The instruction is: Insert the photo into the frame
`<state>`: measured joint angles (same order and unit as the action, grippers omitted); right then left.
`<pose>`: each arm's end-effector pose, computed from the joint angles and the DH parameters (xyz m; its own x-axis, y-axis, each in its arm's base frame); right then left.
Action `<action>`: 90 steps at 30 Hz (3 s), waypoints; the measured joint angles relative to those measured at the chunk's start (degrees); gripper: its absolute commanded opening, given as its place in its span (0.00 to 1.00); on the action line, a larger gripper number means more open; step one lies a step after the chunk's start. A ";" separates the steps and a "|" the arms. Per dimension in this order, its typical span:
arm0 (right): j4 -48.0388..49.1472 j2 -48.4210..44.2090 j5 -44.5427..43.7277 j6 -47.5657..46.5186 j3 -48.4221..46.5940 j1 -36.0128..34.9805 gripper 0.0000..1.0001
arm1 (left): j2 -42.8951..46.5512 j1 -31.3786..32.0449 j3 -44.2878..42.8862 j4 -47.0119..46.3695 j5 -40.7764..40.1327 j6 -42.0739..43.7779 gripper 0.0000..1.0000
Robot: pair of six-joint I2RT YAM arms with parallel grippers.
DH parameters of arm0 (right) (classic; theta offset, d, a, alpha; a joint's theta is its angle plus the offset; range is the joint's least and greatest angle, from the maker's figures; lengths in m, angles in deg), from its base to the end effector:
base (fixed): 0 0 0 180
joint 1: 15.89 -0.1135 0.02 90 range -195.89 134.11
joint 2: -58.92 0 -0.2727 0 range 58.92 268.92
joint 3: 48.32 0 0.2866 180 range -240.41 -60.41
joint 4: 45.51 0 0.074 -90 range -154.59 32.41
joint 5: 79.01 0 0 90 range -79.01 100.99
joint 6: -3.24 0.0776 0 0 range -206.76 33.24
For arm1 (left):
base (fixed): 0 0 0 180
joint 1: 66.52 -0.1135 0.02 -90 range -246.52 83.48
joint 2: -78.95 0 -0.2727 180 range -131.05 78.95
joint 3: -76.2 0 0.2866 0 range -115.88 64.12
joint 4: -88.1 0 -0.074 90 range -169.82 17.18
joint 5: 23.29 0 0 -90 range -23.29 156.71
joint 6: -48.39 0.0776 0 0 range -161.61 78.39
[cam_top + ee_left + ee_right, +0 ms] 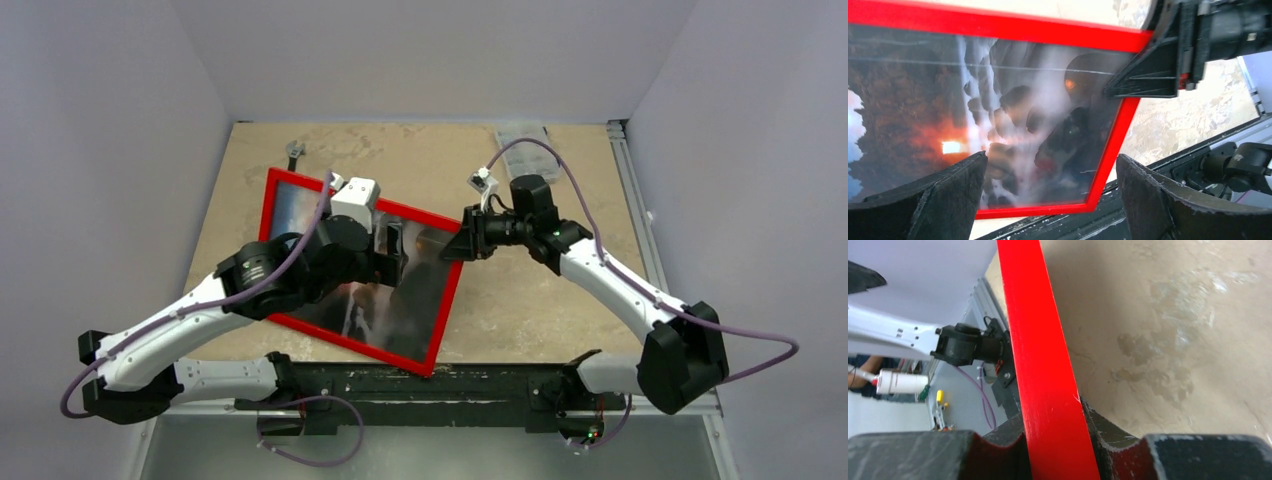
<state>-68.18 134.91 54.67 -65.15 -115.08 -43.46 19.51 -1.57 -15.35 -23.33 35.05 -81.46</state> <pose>0.2831 0.2083 0.2634 -0.7502 -0.0912 -0.6549 -0.6219 0.4338 0.6520 0.1371 -0.1972 0.4174 -0.5728 -0.0627 -0.8173 0.2936 0.9153 -0.2759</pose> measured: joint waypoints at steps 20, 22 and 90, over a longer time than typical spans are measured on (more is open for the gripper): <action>2.43 3.17 -9.44 11.45 9.07 12.28 0.44 | -7.30 -10.95 16.09 -6.32 12.02 -4.61 0.96; 2.97 4.81 -11.04 10.38 9.22 12.68 0.52 | -6.69 -11.37 17.79 -6.45 12.31 -5.18 0.96; 6.43 13.33 -16.20 1.84 10.84 16.15 0.89 | -13.66 -42.10 45.66 -37.92 43.25 -17.88 0.92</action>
<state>-61.75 148.24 38.48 -63.32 -104.24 -27.31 5.84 -43.66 30.31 -61.25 78.30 -99.34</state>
